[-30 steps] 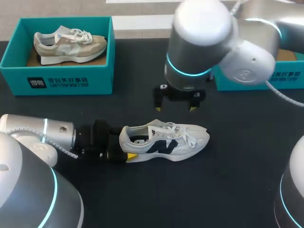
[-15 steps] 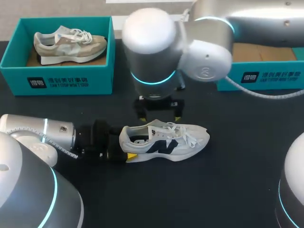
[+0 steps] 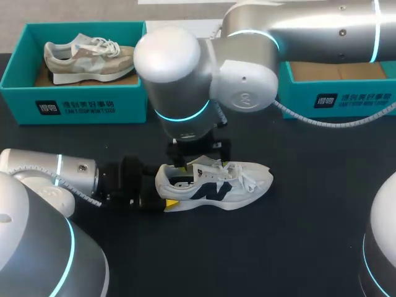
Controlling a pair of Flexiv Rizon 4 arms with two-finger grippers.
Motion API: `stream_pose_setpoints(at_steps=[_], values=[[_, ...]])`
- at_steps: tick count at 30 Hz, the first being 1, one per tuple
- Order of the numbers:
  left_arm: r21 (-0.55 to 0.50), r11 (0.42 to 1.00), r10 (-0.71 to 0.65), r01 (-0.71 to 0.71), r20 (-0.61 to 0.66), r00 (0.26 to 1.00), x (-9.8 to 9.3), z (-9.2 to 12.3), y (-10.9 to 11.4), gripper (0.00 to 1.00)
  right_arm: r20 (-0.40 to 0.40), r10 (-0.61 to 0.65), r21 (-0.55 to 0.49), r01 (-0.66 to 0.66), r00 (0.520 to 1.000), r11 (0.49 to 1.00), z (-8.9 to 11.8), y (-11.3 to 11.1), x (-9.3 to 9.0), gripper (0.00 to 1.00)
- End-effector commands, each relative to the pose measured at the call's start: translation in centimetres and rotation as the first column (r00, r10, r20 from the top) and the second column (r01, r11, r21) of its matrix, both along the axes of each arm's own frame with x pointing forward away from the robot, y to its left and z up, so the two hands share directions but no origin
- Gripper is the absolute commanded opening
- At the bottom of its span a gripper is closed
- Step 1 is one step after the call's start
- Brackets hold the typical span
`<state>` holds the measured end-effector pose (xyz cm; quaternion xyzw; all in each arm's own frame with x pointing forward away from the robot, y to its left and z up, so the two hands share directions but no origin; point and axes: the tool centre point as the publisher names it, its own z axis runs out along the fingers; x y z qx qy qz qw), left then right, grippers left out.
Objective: Take the shoe out of the shoebox, open the shoe tongue, remove and reinsert the insole, then place the shoe into the shoebox
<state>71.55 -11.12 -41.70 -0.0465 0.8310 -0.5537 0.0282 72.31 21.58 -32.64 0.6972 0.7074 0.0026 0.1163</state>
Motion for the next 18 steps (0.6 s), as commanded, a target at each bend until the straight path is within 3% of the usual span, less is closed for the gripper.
stream_pose_setpoints(at_steps=[1,12,18], values=[[0.004,1.0,0.0,0.0,-0.002,1.0,-0.1,-0.8,-0.4,0.0,0.045,-0.115,-0.157,0.121,0.992,0.98,-1.4,0.7,-0.8,1.0],[0.004,1.0,0.0,0.0,-0.002,1.0,-0.1,-0.8,-0.4,0.0,0.007,-0.157,-0.275,0.153,0.988,0.949,-4.4,-0.2,-0.8,1.0],[0.004,1.0,0.0,0.0,-0.002,1.0,-0.1,-0.8,-0.4,0.0,0.016,-0.188,-0.353,0.181,0.982,0.918,-4.5,-1.2,-1.0,1.0]])
